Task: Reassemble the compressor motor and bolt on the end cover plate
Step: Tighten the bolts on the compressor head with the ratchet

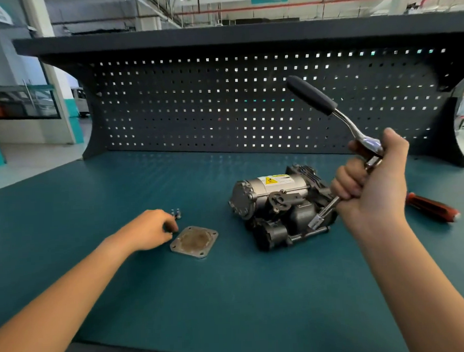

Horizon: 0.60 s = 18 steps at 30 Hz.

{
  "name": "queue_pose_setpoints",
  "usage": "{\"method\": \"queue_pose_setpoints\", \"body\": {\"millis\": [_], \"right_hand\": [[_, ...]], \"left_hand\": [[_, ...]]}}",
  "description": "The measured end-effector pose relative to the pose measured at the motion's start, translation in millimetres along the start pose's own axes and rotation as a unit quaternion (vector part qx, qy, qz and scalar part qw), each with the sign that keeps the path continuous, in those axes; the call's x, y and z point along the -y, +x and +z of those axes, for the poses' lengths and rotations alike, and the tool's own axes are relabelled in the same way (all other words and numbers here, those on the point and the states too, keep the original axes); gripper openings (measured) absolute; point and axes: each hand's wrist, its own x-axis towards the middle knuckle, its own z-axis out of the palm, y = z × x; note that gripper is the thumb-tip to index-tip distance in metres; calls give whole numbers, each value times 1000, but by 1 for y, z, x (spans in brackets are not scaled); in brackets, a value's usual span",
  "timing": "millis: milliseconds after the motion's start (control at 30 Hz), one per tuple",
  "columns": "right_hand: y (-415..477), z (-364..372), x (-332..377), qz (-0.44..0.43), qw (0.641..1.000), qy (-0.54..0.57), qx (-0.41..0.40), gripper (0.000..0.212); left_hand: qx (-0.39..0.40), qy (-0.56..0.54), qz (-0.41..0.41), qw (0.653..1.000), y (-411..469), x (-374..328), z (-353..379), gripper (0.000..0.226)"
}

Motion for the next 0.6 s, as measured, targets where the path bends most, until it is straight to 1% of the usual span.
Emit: {"method": "queue_pose_setpoints", "body": {"millis": [100,233,367,433,467,533,600], "right_hand": [[12,3,6,-10,1000,-6,5,42],[25,11,13,-16,1000,-13,17,43],[34,16,17,-28,999,-17,24,43],[37,16,18,-31,999,-14,24,43],[39,15,19,-32,999,-13,24,43],[42,15,23,-36,999,-14,22,43],[45,17,27,-40,999,-7,22,43]], "left_hand": [[0,-5,-4,1000,1,2,-1,21],[-12,-42,-2,999,-1,7,0,17],[-59,-73,-6,996,-1,11,5,16],[-99,-117,-15,988,0,7,5,13],[-121,-163,-15,979,0,2,2,14],[-152,-286,-5,946,1,-18,-12,22],[-152,-387,16,909,4,-47,-30,24]]}}
